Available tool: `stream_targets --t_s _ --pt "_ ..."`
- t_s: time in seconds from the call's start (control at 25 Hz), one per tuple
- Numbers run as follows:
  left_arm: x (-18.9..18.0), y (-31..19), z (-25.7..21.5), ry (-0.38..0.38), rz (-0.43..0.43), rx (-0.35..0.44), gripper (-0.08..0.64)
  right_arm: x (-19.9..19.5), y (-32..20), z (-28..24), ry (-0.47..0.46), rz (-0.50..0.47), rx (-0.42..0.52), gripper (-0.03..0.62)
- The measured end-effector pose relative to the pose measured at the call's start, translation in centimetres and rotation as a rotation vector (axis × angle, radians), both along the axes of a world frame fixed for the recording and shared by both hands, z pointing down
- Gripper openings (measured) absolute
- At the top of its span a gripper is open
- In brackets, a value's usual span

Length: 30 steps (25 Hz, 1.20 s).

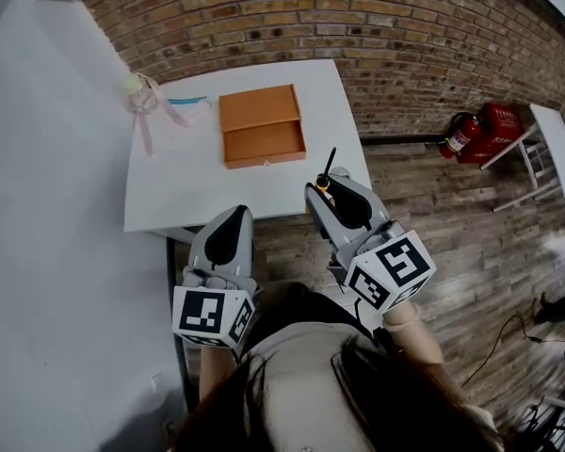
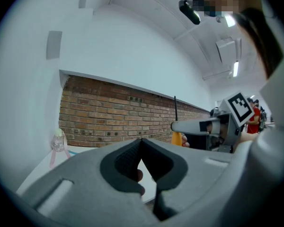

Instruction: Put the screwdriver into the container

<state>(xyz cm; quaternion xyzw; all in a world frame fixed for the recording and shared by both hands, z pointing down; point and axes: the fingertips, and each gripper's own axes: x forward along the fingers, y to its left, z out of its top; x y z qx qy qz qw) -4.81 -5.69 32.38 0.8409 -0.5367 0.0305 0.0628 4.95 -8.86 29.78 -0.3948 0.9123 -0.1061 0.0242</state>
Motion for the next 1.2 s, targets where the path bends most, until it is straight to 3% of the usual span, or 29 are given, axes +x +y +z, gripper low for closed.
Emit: stream_targets --t_s 0.52,1.2 --pt "-0.1 -1.1 0.3 -0.013 -0.054 -0.027 0.0 -0.2 -2.0 0.9 -0.01 -0.05 -0.031 0.089" --pt "-1.0 -5.9 1.6 -0.007 -0.036 -0.039 0.0 -0.8 -6.7 2.4 0.017 -0.025 -0.052 0.089"
